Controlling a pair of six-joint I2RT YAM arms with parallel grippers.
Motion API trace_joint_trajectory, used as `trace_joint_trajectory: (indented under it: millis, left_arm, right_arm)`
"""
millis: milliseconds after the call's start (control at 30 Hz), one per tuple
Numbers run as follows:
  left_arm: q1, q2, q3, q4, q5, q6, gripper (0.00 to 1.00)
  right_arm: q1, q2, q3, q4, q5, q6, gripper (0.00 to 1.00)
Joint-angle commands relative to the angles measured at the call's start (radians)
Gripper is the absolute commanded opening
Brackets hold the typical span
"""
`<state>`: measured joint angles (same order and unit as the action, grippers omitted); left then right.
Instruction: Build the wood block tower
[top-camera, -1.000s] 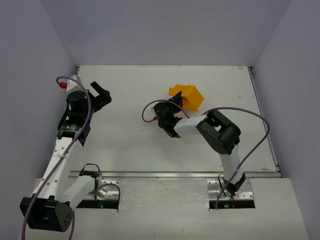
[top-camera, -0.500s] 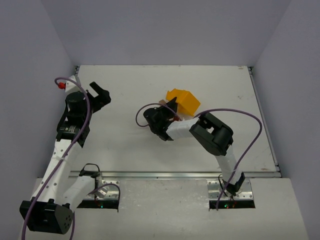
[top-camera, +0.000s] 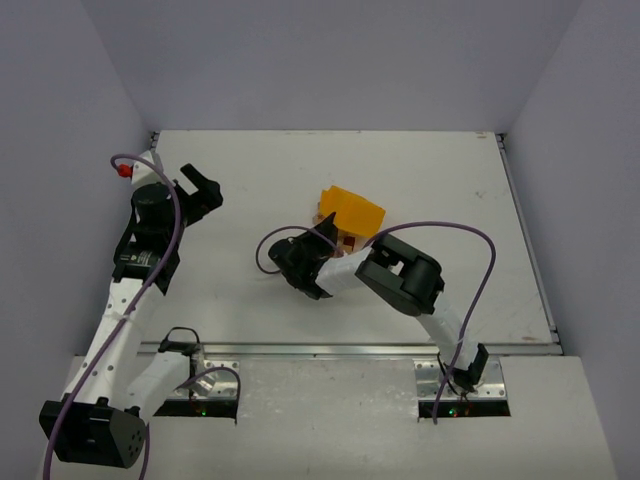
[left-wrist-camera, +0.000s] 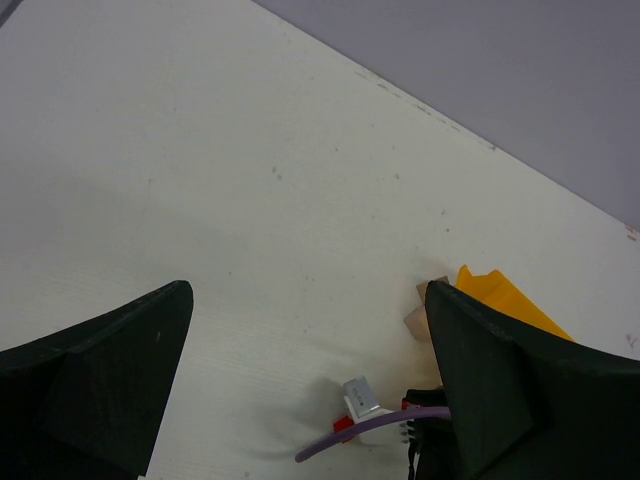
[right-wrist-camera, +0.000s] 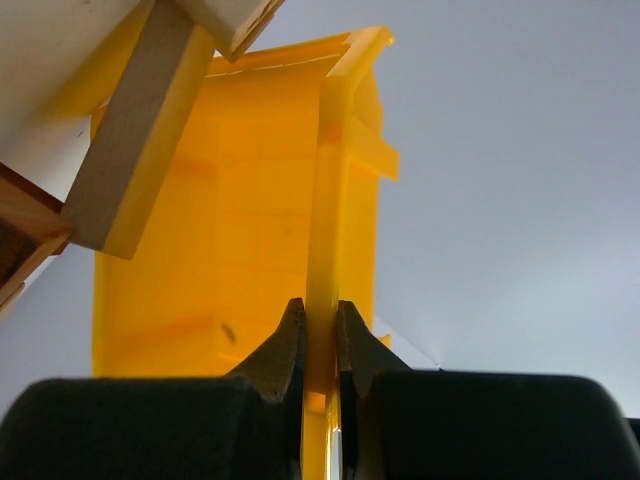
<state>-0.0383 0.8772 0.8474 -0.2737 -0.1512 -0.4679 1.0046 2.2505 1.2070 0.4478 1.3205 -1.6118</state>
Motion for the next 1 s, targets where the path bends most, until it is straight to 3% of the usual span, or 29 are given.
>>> trace_joint_trajectory:
  millis: [0, 267, 400, 600, 667, 700, 733, 767, 800, 833, 900, 967]
  left_arm:
    - [0.009, -0.012, 0.035, 0.032, 0.010, 0.017, 1.00]
    - [0.009, -0.023, 0.033, 0.028, 0.005, 0.017, 1.00]
    - [0.009, -0.024, 0.032, 0.028, -0.005, 0.015, 1.00]
    - [0.009, -0.022, 0.025, 0.039, -0.006, 0.007, 1.00]
    - [0.010, -0.012, 0.025, 0.042, -0.005, 0.005, 1.00]
    - [0.011, -0.009, 0.026, 0.042, -0.005, 0.004, 1.00]
    - [0.010, -0.003, 0.028, 0.043, -0.004, 0.003, 1.00]
    - [0.009, 0.005, 0.029, 0.045, -0.002, 0.003, 1.00]
    - [0.009, 0.011, 0.031, 0.046, 0.000, 0.004, 1.00]
    - [0.009, 0.018, 0.033, 0.047, 0.000, 0.005, 1.00]
    - [0.009, 0.032, 0.036, 0.047, -0.001, 0.003, 1.00]
    - [0.009, 0.039, 0.038, 0.049, 0.002, 0.002, 1.00]
  right_arm:
    - [-0.006, -0.016, 0.057, -0.043, -0.039, 0.041, 0.00]
    - [-0.133, -0.123, 0.122, 0.200, -0.039, -0.038, 0.00]
    - [-0.215, -0.206, 0.122, 0.238, -0.068, -0.050, 0.00]
    - [-0.360, -0.327, 0.105, 0.243, -0.114, 0.167, 0.00]
    - [-0.435, -0.369, 0.104, 0.069, -0.137, 0.405, 0.00]
    - [-0.460, -0.379, 0.124, -0.139, -0.166, 0.573, 0.00]
    - [-0.497, -0.378, 0.220, -0.558, -0.247, 0.911, 0.00]
    - [-0.558, -0.370, 0.364, -0.985, -0.453, 1.288, 0.00]
    - [-0.617, -0.373, 0.435, -1.083, -0.780, 1.427, 0.00]
    - [-0.666, -0.393, 0.421, -1.069, -0.934, 1.481, 0.00]
    - [-0.749, -0.425, 0.375, -0.973, -1.024, 1.538, 0.00]
    - [-0.812, -0.393, 0.410, -0.995, -1.139, 1.601, 0.00]
